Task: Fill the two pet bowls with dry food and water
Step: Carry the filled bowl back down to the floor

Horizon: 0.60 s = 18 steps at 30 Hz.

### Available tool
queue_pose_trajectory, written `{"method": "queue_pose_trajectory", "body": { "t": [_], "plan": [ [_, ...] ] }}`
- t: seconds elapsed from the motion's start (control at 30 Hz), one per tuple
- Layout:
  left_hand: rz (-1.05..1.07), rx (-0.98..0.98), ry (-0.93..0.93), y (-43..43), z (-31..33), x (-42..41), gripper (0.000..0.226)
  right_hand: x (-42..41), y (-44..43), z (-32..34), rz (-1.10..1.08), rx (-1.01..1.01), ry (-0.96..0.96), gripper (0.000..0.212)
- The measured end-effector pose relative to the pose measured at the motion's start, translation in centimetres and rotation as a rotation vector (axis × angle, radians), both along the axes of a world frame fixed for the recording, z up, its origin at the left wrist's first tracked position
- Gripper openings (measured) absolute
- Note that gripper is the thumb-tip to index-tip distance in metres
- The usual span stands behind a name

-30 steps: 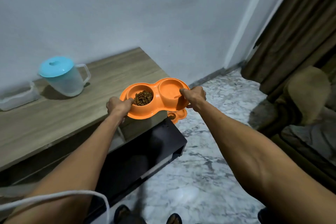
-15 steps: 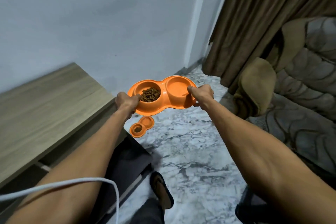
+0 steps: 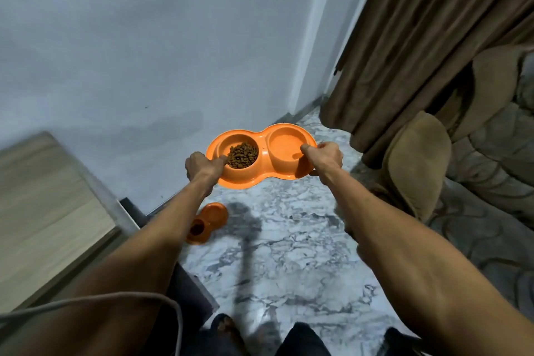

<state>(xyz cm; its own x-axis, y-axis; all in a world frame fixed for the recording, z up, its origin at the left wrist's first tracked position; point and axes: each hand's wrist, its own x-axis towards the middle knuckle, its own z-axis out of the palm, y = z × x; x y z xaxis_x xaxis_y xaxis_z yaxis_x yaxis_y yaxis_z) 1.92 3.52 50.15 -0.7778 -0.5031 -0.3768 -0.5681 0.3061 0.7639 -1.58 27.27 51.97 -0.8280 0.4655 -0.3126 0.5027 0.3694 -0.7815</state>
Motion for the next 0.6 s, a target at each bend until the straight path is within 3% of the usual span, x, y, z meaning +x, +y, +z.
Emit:
{"method": "queue_pose_trajectory", "body": {
  "t": [0.3,0.47,0.6],
  "plan": [
    [0.184,-0.024,-0.015,0.4,-6.8,-10.2,0.039,-13.1,-0.2,-7.0,0.125,-0.038,-0.035,0.033],
    [0.293,-0.031,-0.061,1.5,-14.6,-15.7,0.050,-22.3,-0.4,-14.5,0.271,-0.028,-0.098,0.038],
    [0.374,-0.050,-0.096,2.6,-23.4,-20.0,0.047,-28.8,-0.5,-23.0,0.356,0.011,-0.161,0.056]
  ]
}}
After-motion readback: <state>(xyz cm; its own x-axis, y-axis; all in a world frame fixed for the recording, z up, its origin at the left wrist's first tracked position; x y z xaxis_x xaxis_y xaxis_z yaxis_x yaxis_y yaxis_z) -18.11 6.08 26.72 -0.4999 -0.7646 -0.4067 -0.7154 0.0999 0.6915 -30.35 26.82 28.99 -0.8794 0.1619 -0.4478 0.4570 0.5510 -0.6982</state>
